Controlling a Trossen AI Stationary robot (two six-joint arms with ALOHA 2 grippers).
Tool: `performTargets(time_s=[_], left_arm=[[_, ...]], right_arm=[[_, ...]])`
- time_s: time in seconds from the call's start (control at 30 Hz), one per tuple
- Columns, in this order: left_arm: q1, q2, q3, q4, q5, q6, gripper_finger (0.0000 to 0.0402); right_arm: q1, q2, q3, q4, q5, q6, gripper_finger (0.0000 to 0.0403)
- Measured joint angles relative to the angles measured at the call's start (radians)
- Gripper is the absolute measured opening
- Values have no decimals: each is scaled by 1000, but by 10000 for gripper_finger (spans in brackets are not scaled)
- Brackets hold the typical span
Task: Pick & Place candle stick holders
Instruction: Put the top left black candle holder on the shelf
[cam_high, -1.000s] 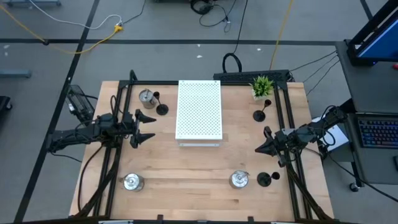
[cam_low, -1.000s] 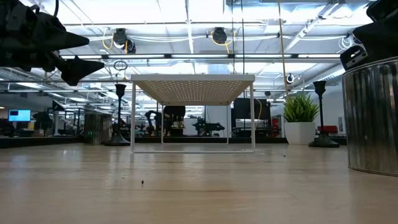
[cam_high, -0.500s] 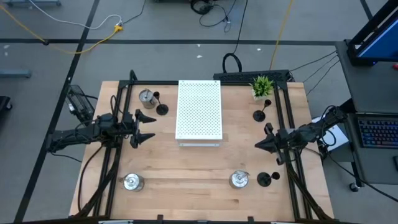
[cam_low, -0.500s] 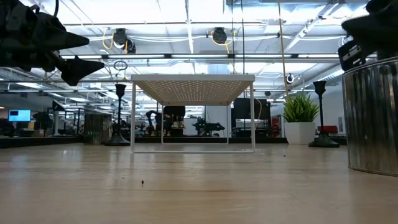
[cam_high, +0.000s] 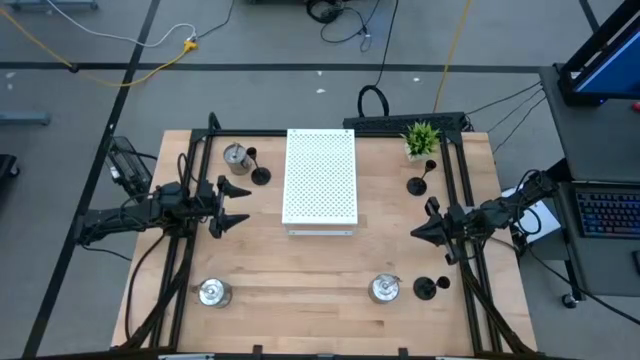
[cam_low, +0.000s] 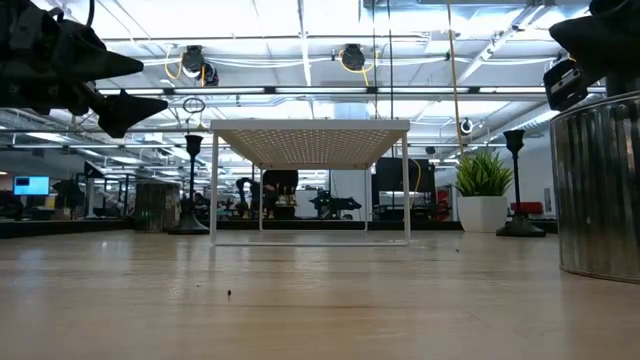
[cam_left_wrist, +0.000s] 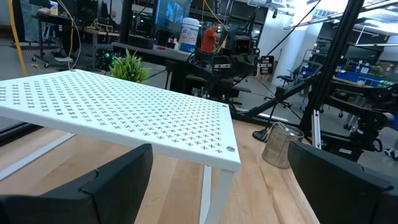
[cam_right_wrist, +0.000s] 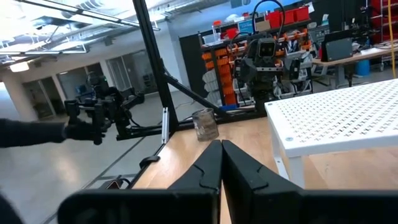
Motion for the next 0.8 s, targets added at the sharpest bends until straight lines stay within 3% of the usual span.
performTargets(time_s=[0.23,0.43,0.67,0.8], left_arm=[[0,0,0,17,0,-5,379],[0,0,-1,117,1,-92,379],[1,0,0,329,-27,-332,379],[-1,7,41,300,-43,-311,379]], right_arm=[[0,0,0,3,0,64,0],[0,0,1,3,0,104,0],[0,0,2,5,2,125,0],[0,0,2,4,6,121,0]])
